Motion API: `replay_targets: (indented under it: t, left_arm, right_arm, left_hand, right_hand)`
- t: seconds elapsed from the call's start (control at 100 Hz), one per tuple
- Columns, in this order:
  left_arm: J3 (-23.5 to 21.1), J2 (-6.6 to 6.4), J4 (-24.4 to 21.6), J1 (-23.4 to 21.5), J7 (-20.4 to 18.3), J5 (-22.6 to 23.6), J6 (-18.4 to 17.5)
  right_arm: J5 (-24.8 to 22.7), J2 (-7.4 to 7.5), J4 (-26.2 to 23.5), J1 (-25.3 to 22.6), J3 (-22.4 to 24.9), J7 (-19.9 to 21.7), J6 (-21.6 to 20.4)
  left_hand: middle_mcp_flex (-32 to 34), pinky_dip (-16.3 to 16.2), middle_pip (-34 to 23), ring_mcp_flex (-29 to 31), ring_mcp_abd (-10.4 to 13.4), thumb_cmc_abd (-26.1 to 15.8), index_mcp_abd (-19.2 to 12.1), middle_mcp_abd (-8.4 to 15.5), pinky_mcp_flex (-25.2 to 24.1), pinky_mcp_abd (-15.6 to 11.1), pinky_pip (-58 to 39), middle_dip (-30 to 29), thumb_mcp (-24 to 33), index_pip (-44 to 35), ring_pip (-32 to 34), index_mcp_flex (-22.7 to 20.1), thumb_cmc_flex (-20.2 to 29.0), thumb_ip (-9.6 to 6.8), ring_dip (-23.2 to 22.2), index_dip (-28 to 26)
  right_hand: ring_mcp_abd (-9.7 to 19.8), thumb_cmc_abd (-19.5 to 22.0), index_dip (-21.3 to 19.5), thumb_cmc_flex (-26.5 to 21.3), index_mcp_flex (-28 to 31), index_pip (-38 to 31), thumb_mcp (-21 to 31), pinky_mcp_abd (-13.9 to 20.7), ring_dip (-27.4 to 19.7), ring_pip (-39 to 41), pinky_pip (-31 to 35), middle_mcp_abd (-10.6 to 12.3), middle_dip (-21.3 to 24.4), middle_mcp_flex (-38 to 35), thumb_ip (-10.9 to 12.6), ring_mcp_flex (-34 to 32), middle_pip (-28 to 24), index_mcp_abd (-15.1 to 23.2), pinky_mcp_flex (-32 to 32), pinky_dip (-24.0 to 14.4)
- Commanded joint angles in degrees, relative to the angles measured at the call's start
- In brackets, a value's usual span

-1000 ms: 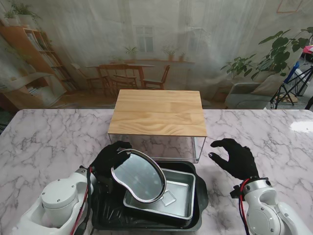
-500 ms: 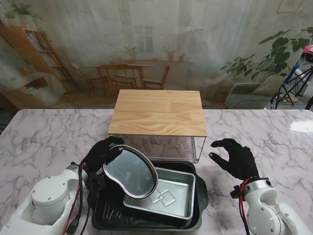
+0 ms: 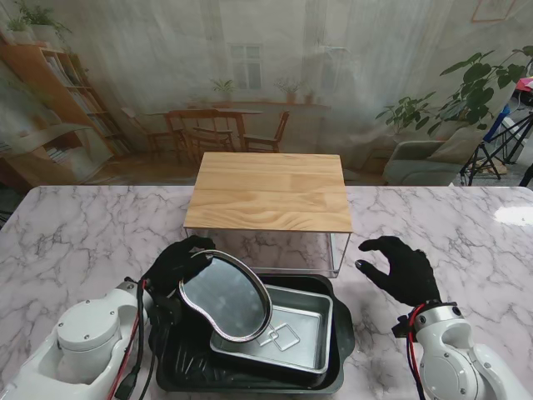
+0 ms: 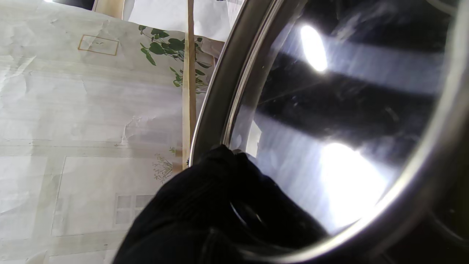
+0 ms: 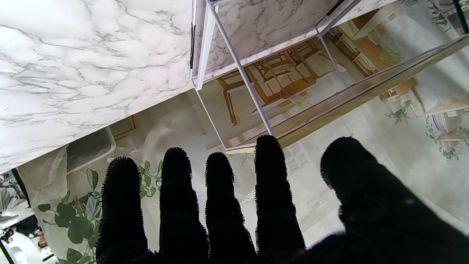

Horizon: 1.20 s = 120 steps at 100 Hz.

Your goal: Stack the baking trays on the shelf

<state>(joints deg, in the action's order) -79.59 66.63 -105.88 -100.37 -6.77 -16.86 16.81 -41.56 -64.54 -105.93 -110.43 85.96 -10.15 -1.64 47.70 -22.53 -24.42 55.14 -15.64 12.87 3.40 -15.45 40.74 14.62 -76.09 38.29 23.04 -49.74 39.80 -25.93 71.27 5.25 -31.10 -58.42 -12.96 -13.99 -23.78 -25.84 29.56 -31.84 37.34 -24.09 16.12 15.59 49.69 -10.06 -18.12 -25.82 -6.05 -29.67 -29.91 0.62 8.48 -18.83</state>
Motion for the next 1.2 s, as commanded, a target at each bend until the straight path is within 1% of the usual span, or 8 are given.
replay_targets:
  t: [0.0, 0.44, 0.58, 0.69, 0.81, 0.92, 1.14, 1.19]
  left_arm:
    - [0.59, 0.14, -0.18, -0.34, -0.75, 0.41, 0.3]
    - [0.72, -0.31, -0.59, -0.68, -1.81, 2.14, 0.18]
    - [1.99, 0.08, 0.04, -0.05, -0.65, 1.64, 1.14]
    - [2.87, 0.29, 0.53, 0.44, -0.01, 1.46, 1.68]
    - [3.58, 0.39, 0.87, 0.87, 0.11, 1.12, 2.34]
    - [4.31, 0.51, 1.29, 1.33, 0.24, 0.8, 2.88]
    - [6.08, 0.75, 2.17, 2.46, 0.59, 0.31, 3.81]
    - [6.39, 0.72, 2.26, 2.67, 0.4, 0.19, 3.98]
  right_arm:
    - [0.01, -0.03, 0.19, -0.14, 0.0, 0.16, 0.16]
    - [-0.04, -0.02, 0.28, -0.1, 0.07, 0.22, 0.11]
    - [-0.05, -0.02, 0.27, -0.08, 0.04, 0.17, 0.14]
    - [-0.01, 0.0, 0.31, -0.02, 0.04, 0.33, 0.18]
    - [0.03, 0.0, 0.32, -0.01, 0.04, 0.34, 0.19]
    - [0.04, -0.01, 0.34, -0.02, 0.08, 0.29, 0.14]
    - [0.13, -0.04, 0.33, -0.1, 0.17, 0.15, -0.01]
    - [0.13, -0.05, 0.32, -0.12, 0.2, 0.11, -0.04]
  left_hand:
    - [-1.44, -0.79, 1.08, -0.23, -3.12, -2.75, 0.75, 0.73, 0.21, -2.59, 0.34, -1.21, 2.95, -3.65, -0.86, -0.72, 2.7, -1.55, 0.64, 1.16]
    - [-1.82, -0.73, 1.65, -0.55, -2.23, -2.62, 0.85, 0.72, -0.05, -3.34, 1.03, -4.04, 2.72, -1.79, -1.62, -1.68, 2.7, -1.65, 1.17, 4.51]
    - [-2.46, -0.62, 1.89, -1.15, -2.37, -2.49, 1.15, 0.54, -0.7, -3.3, 1.78, -4.49, 2.46, 0.2, -2.15, -1.89, 2.7, -1.64, 1.32, 7.0]
    - [-3.34, -0.63, 2.45, -1.97, -2.31, -2.09, 1.57, 0.5, -1.36, -3.44, 2.45, -5.15, 1.84, 2.88, -2.67, -2.06, 2.7, -1.67, 1.42, 10.36]
    - [-4.66, -0.83, 3.04, -3.3, -2.47, -1.9, 3.11, 0.46, -2.18, -3.81, 3.36, -5.41, -0.27, 10.75, -3.38, -2.44, 2.69, -2.15, 1.49, 18.85]
    - [-6.32, -0.99, 3.48, -5.18, -2.08, -2.51, 4.44, 0.31, -3.3, -4.41, 4.67, -5.97, -2.77, 17.86, -5.11, -2.68, 2.7, -2.93, 2.2, 24.85]
    - [-11.33, -1.22, 4.04, -8.36, -1.16, -4.82, 3.62, 1.28, -5.26, -6.22, 6.76, -9.71, -7.4, 26.53, -7.23, -1.96, 2.58, -4.38, 3.25, 30.12]
    - [-13.49, -1.39, 3.69, -9.87, -1.3, -5.03, 3.47, 1.84, -6.4, -6.4, 7.87, -13.08, -8.3, 27.56, -8.1, -1.82, 2.37, -4.87, 3.54, 31.18]
  right_hand:
    - [1.12, 2.43, -0.81, -0.69, -1.54, 0.19, -1.35, 1.76, -0.88, -2.57, -1.03, 0.08, 0.22, 1.82, 1.49, 2.57, -0.84, 1.09, -0.94, -0.78]
    - [1.03, 2.31, -0.8, -0.73, -1.63, 0.22, -1.3, 1.71, -0.89, -2.61, -1.13, 0.13, 0.22, 1.82, 1.53, 2.59, -0.86, 1.03, -0.96, -0.8]
    - [1.11, 2.29, -0.79, -0.73, -1.61, 0.23, -1.24, 1.76, -0.89, -2.63, -1.16, 0.08, 0.24, 1.89, 1.54, 2.58, -0.82, 1.03, -0.97, -0.81]
    - [1.14, 2.33, -0.78, -0.72, -1.67, 0.27, -1.25, 1.78, -0.9, -2.66, -1.19, 0.18, 0.24, 1.92, 1.54, 2.68, -0.82, 1.03, -1.0, -0.81]
    - [1.06, 2.26, -0.79, -0.69, -1.61, 0.24, -1.25, 1.75, -0.89, -2.64, -1.21, 0.18, 0.23, 1.92, 1.54, 2.64, -0.83, 1.02, -1.01, -0.83]
    - [1.08, 2.17, -0.79, -0.65, -1.67, 0.27, -1.22, 1.76, -0.89, -2.65, -1.22, 0.07, 0.25, 1.94, 1.55, 2.66, -0.8, 1.0, -1.01, -0.84]
    - [1.14, 2.17, -0.79, -0.59, -1.66, 0.27, -1.21, 1.75, -0.9, -2.66, -1.22, 0.09, 0.24, 1.94, 1.56, 2.71, -0.81, 0.98, -1.0, -0.87]
    - [1.15, 2.14, -0.79, -0.62, -1.67, 0.28, -1.18, 1.78, -0.89, -2.64, -1.24, 0.17, 0.25, 1.98, 1.57, 2.67, -0.8, 1.0, -1.02, -0.87]
